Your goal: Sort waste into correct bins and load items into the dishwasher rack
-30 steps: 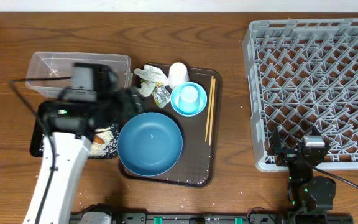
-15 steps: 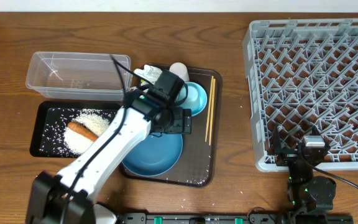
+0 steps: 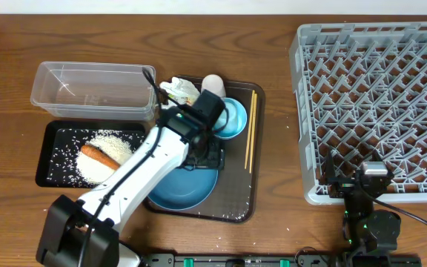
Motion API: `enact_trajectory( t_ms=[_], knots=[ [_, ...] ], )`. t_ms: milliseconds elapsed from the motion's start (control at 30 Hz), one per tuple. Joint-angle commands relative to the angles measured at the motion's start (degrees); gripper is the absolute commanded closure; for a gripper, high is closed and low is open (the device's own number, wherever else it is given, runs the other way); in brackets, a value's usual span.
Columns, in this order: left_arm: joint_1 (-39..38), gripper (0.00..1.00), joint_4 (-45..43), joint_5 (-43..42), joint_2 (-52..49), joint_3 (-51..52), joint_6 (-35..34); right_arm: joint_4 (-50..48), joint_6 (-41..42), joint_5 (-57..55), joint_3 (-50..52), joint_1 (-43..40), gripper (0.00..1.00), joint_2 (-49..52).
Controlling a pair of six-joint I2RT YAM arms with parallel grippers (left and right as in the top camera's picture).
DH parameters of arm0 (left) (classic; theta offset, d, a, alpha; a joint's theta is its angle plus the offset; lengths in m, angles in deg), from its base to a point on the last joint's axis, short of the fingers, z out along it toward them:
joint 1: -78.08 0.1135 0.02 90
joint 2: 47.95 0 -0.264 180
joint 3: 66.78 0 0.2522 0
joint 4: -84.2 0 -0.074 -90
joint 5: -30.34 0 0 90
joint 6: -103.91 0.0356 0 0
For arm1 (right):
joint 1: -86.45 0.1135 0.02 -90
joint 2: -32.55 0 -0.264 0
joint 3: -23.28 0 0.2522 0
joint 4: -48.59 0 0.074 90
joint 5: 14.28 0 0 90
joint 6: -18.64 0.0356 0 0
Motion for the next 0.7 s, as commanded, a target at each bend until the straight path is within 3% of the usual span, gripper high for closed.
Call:
enact_trajectory(
  t_ms=[0,267,467,667],
  knots=[
    [-2.93,0.23,0.24,0.55,0.13,1.31,-1.18,0.24,-0.42,0.0,0.09,-0.13,0.01,-0.26],
    [-8.28,0.24,-5.79,1.18,0.13,7.8,-4.24,0.24,-0.44,0.0,0.09,-0.13,0.01,-0.26],
    [-8.41,0.24,-5.66,6.95,0.11,8.5,-5.4,0.24,-0.44,0.0,0.09,-0.13,0.01,-0.26],
    [-9.51,0.27,-5.86,4.72,0.07,9.16,-5.07,0.24,-0.44,0.0,0.09,-0.13,0.01,-0.26]
  ],
)
